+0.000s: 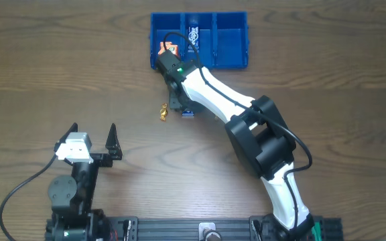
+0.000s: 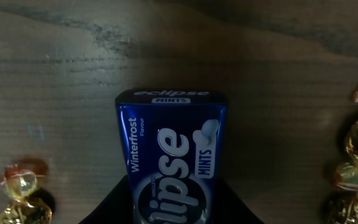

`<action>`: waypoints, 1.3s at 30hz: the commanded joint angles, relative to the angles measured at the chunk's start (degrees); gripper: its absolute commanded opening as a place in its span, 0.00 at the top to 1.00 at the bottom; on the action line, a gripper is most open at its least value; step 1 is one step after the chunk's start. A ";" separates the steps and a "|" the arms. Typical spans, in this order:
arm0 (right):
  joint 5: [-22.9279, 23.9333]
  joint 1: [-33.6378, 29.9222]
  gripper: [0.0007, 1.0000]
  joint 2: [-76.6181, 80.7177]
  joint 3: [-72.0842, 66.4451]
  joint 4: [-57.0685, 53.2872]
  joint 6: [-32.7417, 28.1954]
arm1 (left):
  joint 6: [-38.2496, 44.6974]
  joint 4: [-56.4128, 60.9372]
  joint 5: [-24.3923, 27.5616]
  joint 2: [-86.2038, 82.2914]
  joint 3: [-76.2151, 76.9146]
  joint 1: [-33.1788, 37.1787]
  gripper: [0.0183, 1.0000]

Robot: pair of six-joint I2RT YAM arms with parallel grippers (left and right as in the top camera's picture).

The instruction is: Sort Candies Into Trays

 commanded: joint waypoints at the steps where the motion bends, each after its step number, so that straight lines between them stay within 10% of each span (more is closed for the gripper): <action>1: 7.15 -1.44 0.95 -10.84 4.94 -1.84 -6.12 | 0.17 -1.88 1.44 -0.33 -1.16 0.28 0.00; 7: 23.80 -1.95 0.95 -15.56 14.49 4.22 -16.24 | 0.17 -1.88 1.44 -0.33 -1.16 0.28 0.00; 24: 14.58 -7.61 0.93 -3.98 14.38 16.83 -20.44 | 0.17 -1.88 1.44 -0.33 -1.16 0.28 0.00; 28: 14.60 -7.61 0.05 -3.98 14.40 16.90 -20.52 | 0.17 -1.88 1.44 -0.33 -1.16 0.28 0.00; 39: 13.42 -4.17 0.00 -6.23 16.98 7.39 -18.08 | 0.17 -1.88 1.44 -0.33 -1.16 0.28 0.00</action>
